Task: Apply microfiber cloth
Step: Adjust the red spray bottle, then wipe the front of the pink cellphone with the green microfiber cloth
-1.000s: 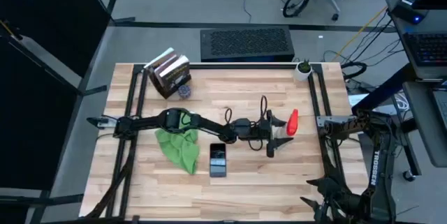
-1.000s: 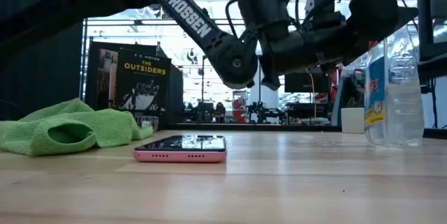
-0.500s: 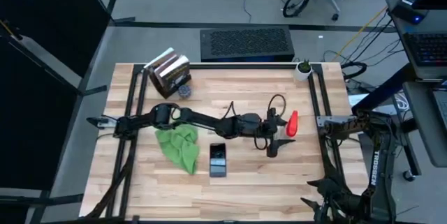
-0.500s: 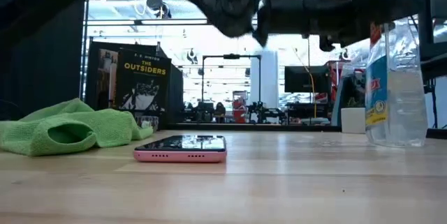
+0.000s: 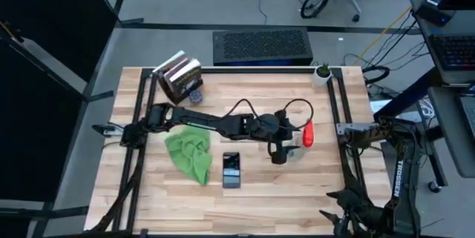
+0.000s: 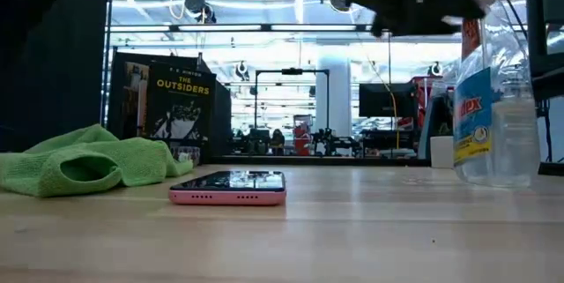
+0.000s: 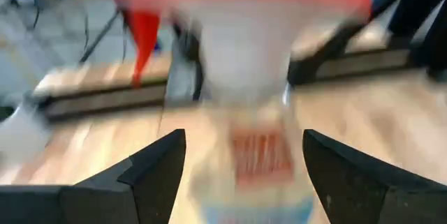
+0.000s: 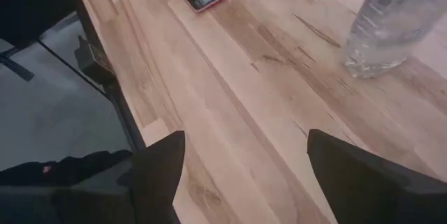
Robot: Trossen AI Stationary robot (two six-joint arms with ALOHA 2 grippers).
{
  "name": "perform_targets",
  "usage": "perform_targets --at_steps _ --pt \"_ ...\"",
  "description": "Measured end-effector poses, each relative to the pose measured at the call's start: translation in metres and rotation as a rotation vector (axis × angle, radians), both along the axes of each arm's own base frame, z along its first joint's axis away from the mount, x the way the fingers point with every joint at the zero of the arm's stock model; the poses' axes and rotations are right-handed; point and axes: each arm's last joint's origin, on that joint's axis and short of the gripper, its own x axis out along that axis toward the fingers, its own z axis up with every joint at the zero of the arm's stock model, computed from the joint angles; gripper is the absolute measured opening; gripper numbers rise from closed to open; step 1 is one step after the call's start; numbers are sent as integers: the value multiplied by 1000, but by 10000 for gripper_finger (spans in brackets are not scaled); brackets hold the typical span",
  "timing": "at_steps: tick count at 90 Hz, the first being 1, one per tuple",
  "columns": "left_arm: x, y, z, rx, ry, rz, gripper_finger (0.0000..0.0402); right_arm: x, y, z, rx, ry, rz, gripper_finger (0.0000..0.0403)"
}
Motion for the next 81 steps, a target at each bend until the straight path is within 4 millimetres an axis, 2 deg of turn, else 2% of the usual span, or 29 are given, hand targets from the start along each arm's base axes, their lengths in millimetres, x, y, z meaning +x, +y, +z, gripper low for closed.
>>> perform_targets --at_steps 10,18,26,38,48,61,71,81 --pt "-29 -2 19 51 182 89 270 1 0 0 -15 -7 16 286" --pt "-56 -14 42 59 270 162 270 7 -1 1 -57 -44 45 286" --pt "-82 -28 55 34 368 224 270 17 -2 2 -114 -74 87 286" --pt "-118 -52 63 33 506 340 270 35 -4 2 -192 -67 136 286" --pt "-143 -76 58 55 595 408 270 53 -5 2 -232 -52 189 286" --pt "-170 -101 32 84 700 456 270 81 -5 2 -260 -59 248 286" --pt "-202 -107 12 74 739 507 270 102 -8 -1 -251 -51 275 286" --pt "-238 -103 -7 37 739 565 270 122 -13 -6 -229 -62 279 286"
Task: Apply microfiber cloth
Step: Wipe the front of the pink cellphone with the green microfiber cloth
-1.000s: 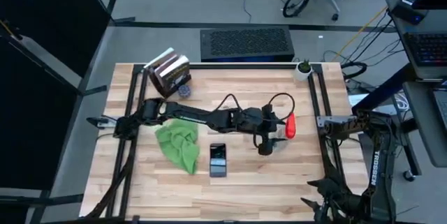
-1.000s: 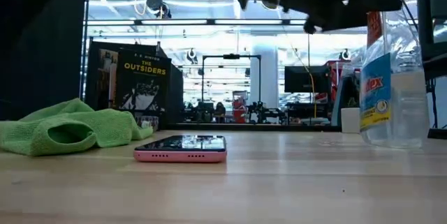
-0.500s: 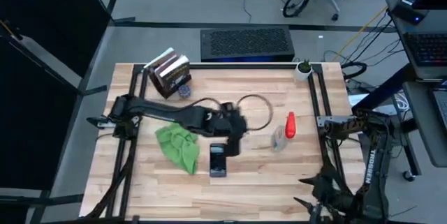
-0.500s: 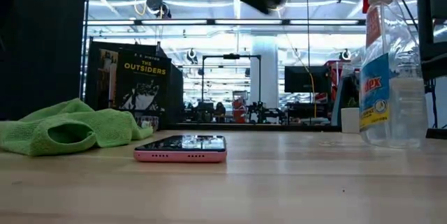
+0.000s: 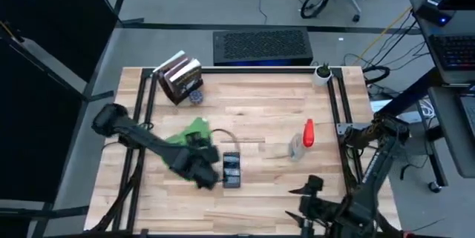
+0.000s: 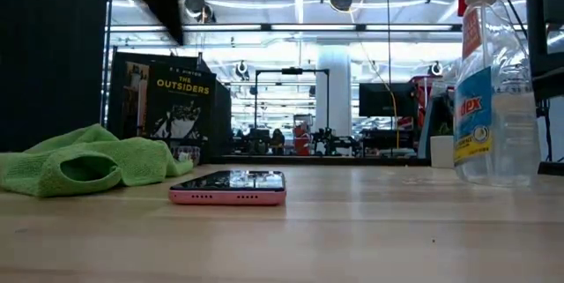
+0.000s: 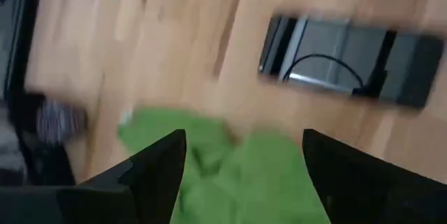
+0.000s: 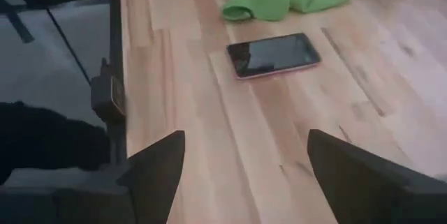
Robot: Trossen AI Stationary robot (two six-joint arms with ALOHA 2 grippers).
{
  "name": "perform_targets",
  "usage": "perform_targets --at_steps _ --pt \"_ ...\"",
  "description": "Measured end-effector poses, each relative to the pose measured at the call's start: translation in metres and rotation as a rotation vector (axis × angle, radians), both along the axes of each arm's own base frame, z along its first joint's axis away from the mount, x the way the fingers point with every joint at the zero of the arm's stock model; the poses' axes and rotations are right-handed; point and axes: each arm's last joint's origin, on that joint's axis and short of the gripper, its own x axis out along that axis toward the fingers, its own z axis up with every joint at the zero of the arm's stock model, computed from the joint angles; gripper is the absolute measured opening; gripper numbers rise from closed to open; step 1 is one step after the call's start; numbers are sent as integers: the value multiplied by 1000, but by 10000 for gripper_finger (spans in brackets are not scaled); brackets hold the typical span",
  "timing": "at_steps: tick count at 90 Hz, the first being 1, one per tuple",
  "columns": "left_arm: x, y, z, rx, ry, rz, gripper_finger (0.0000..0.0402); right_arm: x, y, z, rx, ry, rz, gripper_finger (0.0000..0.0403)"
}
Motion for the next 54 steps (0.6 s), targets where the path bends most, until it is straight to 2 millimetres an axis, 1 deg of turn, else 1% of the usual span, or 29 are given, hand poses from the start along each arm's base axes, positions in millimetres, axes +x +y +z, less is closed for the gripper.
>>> perform_targets --at_steps 7,13,23,32,40,54 --pt "-20 5 -10 -40 -59 40 270 15 -5 -5 16 -9 8 286" --pt "-35 9 -19 -80 -77 64 270 27 -9 -7 48 -5 22 286" --pt "-50 15 -35 -108 -53 83 270 44 -19 -10 62 13 40 286" --pt "-51 24 -47 -113 -27 114 270 54 -28 -10 37 17 29 286" --pt "-48 36 -60 -125 -22 132 270 59 -34 -10 12 25 30 286" --pt "-43 60 -82 -231 16 128 270 66 -41 -12 -27 45 39 286"
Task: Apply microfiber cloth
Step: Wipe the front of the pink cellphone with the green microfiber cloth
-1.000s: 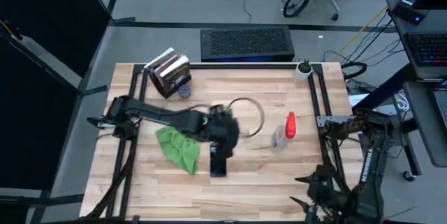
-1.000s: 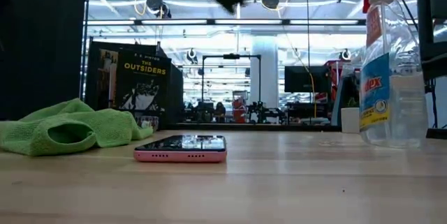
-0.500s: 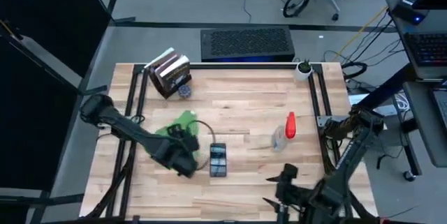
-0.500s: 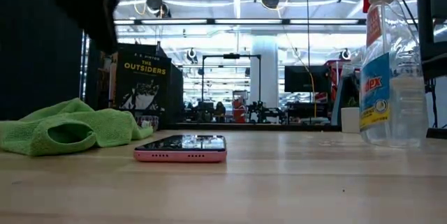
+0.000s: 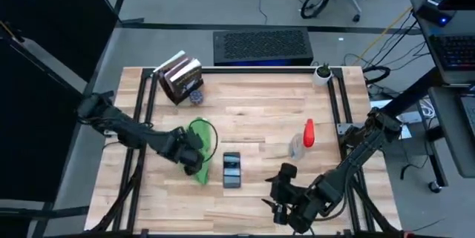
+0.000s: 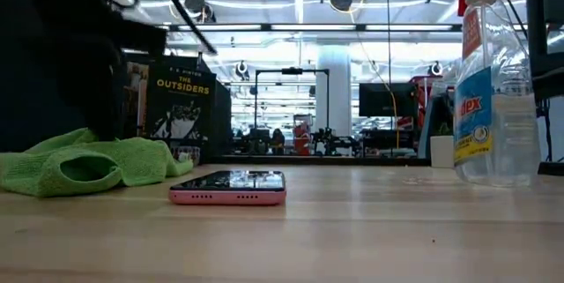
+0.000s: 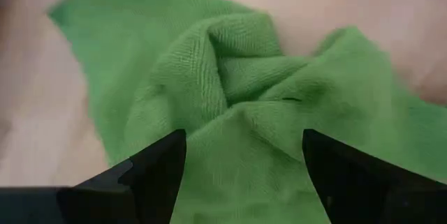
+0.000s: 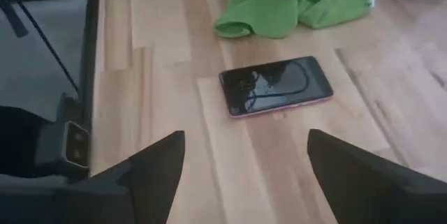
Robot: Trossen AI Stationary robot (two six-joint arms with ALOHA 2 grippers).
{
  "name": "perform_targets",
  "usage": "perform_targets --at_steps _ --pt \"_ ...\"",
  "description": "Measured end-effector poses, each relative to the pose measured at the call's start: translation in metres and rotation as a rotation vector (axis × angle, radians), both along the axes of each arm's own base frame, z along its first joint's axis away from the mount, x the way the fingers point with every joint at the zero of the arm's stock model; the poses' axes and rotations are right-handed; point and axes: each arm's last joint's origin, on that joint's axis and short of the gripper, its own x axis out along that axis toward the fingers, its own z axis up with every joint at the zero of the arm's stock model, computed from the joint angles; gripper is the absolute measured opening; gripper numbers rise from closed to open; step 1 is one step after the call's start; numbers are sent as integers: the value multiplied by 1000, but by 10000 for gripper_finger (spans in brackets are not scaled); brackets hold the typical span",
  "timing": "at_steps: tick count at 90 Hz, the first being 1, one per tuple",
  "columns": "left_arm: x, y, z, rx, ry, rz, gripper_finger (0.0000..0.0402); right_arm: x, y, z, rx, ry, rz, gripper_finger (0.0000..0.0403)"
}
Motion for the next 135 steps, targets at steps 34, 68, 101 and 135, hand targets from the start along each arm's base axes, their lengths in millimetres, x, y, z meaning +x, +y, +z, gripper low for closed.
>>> perform_targets --at_steps 34,68,101,135 --pt "-3 26 -40 -141 -120 -8 208 32 -20 -17 -26 55 6 286" --pt "-2 12 -40 -159 -164 -50 12 93 -49 -62 -37 59 38 285" --pt "-6 -38 -10 -227 -265 -237 2 132 -119 -89 -6 142 -8 206" --pt "11 -66 22 -210 -533 -340 1 139 -142 -117 32 237 22 27"
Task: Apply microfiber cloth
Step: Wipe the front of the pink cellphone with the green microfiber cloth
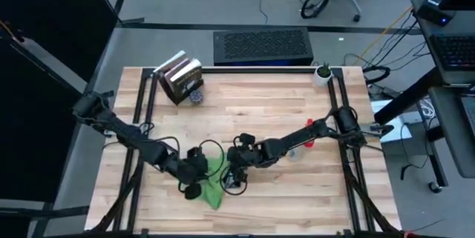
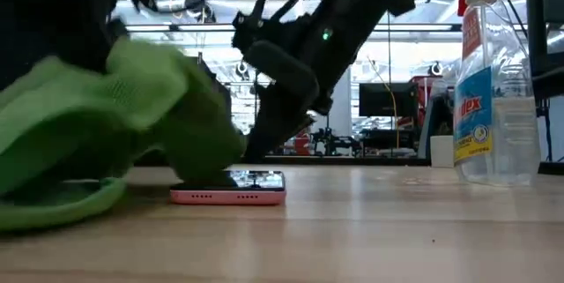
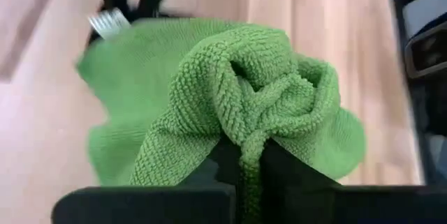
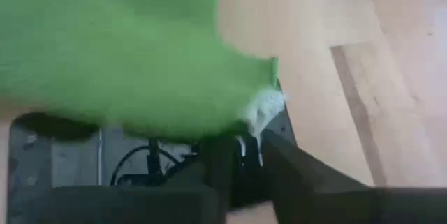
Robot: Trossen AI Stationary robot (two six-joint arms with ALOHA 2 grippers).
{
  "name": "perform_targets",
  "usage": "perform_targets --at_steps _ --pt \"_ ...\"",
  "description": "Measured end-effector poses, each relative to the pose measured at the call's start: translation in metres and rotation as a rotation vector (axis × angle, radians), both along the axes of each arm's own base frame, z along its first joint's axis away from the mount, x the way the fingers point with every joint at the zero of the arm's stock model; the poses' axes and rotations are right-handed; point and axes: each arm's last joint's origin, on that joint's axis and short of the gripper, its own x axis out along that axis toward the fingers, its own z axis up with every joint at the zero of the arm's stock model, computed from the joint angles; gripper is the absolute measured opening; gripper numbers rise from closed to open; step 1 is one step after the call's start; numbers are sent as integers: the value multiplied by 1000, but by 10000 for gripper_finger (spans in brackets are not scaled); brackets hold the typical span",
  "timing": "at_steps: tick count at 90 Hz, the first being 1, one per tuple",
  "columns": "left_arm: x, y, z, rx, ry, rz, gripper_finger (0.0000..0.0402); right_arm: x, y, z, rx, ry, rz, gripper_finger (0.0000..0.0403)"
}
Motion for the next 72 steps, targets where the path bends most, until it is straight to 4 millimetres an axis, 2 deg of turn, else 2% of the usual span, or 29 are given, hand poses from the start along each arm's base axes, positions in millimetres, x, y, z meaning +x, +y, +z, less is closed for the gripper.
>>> perform_targets --at_steps 7,27,37,54,72 --pt "2 0 3 15 -20 -3 1 1 -1 -3 15 -38 -8 6" --pt "19 -3 -4 34 -106 -14 1 2 -10 -11 52 -73 -68 1" --pt "33 0 -19 74 -128 -3 1 2 -10 -13 57 -70 -74 1" --pt "47 12 -54 197 -48 66 1 2 -10 -13 75 -66 -79 0" --pt "70 16 -75 143 -156 128 1 2 -10 -14 84 -61 -80 0"
